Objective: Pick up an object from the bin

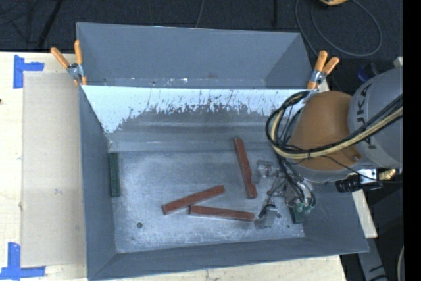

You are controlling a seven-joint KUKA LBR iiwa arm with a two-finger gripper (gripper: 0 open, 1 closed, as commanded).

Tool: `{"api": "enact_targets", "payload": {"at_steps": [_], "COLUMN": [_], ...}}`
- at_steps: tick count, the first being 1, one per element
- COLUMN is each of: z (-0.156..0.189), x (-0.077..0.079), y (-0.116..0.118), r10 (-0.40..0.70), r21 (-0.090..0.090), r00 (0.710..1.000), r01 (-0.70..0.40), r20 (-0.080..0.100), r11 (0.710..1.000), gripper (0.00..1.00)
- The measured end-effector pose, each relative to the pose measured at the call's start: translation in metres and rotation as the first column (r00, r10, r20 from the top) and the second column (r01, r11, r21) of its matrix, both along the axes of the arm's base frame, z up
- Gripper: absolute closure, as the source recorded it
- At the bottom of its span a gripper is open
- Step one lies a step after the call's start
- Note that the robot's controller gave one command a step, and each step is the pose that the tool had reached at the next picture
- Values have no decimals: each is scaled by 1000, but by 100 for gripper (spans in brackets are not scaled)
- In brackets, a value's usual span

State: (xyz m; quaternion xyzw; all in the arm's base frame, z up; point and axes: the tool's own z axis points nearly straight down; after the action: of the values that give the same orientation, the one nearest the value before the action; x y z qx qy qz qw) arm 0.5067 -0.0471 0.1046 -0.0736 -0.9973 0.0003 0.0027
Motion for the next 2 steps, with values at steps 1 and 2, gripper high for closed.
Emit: {"api": "enact_targets", "payload": {"at_steps": [1,2], "z": [42,-32], "x": [-33,-3], "y": [37,60], "r10": [38,6], "r21": [1,0], "r00": [999,1000], "r01": [-38,-6], "r20": [2,3], "r11": [999,1000], "gripper": [0,100]}}
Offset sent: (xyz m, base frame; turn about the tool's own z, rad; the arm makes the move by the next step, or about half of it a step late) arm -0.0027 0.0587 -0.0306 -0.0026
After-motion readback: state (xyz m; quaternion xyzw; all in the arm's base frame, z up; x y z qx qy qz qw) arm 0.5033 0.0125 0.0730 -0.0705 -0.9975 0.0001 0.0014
